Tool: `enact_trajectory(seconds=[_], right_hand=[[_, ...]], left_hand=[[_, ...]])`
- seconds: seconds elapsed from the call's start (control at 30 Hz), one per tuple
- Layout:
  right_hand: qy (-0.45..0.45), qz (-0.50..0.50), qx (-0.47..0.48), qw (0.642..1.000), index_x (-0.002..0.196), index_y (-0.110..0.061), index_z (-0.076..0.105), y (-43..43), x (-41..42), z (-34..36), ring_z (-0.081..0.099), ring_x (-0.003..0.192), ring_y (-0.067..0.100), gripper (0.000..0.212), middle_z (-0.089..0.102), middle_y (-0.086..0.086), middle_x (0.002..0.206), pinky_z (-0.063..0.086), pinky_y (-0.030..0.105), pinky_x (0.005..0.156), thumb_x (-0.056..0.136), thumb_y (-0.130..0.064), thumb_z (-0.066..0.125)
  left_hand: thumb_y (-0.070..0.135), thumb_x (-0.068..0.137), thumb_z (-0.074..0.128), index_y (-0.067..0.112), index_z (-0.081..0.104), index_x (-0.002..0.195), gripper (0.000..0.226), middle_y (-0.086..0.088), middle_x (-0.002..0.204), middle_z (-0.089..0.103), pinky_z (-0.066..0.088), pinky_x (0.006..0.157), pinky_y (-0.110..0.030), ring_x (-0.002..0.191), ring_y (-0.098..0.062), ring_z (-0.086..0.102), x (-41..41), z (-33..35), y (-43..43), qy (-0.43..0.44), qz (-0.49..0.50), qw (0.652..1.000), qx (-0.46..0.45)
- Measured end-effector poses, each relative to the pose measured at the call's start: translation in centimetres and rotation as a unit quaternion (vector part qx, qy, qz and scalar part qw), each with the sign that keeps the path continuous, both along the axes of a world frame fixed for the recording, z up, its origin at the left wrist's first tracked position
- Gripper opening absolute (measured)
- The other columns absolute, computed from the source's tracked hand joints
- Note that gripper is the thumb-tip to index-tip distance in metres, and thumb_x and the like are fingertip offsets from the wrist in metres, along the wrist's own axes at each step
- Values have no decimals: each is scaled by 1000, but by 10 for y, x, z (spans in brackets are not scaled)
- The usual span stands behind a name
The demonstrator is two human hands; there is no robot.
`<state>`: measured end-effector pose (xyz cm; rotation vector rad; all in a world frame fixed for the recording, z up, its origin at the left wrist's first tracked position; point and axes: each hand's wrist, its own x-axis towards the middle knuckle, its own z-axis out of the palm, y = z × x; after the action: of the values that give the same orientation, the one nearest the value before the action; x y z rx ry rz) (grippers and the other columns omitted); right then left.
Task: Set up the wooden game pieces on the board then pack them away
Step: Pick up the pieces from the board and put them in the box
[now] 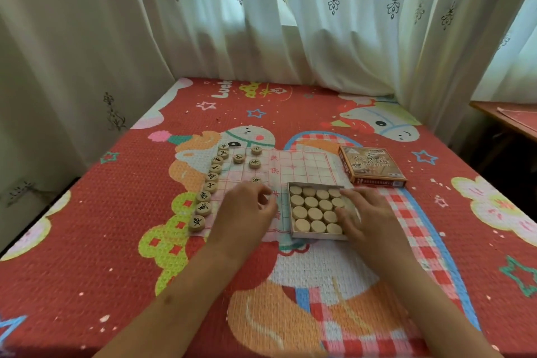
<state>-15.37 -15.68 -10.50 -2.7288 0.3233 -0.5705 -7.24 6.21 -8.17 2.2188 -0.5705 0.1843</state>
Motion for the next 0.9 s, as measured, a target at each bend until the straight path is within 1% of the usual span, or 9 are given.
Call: enact_trajectory(seconds=[0.1, 0.2, 0.33, 0.4, 0.47, 0.53, 0.6, 0.77, 0.9], right_hand=[[112, 110, -22, 987, 151, -35, 24, 1, 15, 6, 11, 145, 11, 54, 16, -16, 158, 19, 35, 118, 100, -46, 37], [184, 124, -58, 973, 153, -39, 1, -8, 32, 6, -18, 146, 8, 66, -16, -20, 158, -3, 36, 120, 98, -54, 34], [240, 94, -66, 964, 153, -35, -9, -16, 40, 2, -25, 145, 11, 73, -24, -13, 158, -13, 31, 114, 95, -61, 28], [197, 87, -42, 976, 154, -33, 2, -7, 38, 4, -17, 147, 11, 71, -14, -11, 161, -9, 30, 115, 95, -59, 32], [85, 74, -2, 994, 149, -29, 31, 14, 35, 11, 13, 146, 14, 62, 19, -10, 158, 16, 33, 118, 93, -53, 47], [-2, 81, 25, 996, 125, -29, 56, 43, 33, 19, 45, 121, 10, 40, 50, -13, 129, 43, 29, 101, 89, -44, 60], [12, 135, 11, 991, 107, -32, 59, 75, 34, 24, 51, 98, 2, 25, 53, -19, 106, 44, 19, 81, 86, -43, 65], [92, 211, -6, 973, 101, -34, 51, 117, 47, 13, 49, 92, 1, 23, 49, -19, 103, 47, 19, 81, 86, -48, 62], [64, 189, 27, 979, 89, -31, 54, 112, 55, 13, 55, 80, 1, 14, 53, -19, 89, 49, 20, 69, 85, -39, 65]], left_hand=[[19, 96, 58, 13, 70, 107, 17, 3, 94, 65, 50, 69, -13, 76, 2, 58, 25, 11, 18, -56, 19, 998, -5], [18, 97, 56, 13, 71, 105, 18, 1, 98, 65, 43, 69, -10, 78, -1, 57, 58, 13, 33, -111, 25, 993, 15], [22, 99, 51, 15, 70, 104, 21, 0, 103, 65, 45, 70, -17, 81, -7, 58, 105, 11, 53, -115, 42, 992, 26], [22, 99, 50, 16, 70, 106, 22, -1, 106, 64, 44, 71, -19, 84, -11, 59, 126, 8, 61, -102, 47, 993, 20], [22, 100, 49, 17, 70, 107, 23, -4, 108, 64, 44, 73, -23, 86, -14, 59, 148, 4, 65, -87, 60, 994, 25], [22, 99, 49, 18, 70, 106, 22, -6, 111, 63, 46, 77, -28, 89, -17, 60, 165, -1, 63, -58, 60, 996, 34], [21, 99, 50, 18, 69, 105, 20, -5, 112, 62, 46, 78, -27, 90, -16, 59, 177, -8, 60, -34, 44, 998, 36], [17, 97, 52, 16, 72, 104, 21, -4, 112, 60, 49, 84, -34, 95, -19, 59, 187, -33, 56, -7, 37, 999, 28], [14, 96, 53, 16, 73, 101, 21, -4, 110, 58, 44, 82, -28, 94, -16, 56, 196, -37, 58, 2, 16, 1000, -7]])
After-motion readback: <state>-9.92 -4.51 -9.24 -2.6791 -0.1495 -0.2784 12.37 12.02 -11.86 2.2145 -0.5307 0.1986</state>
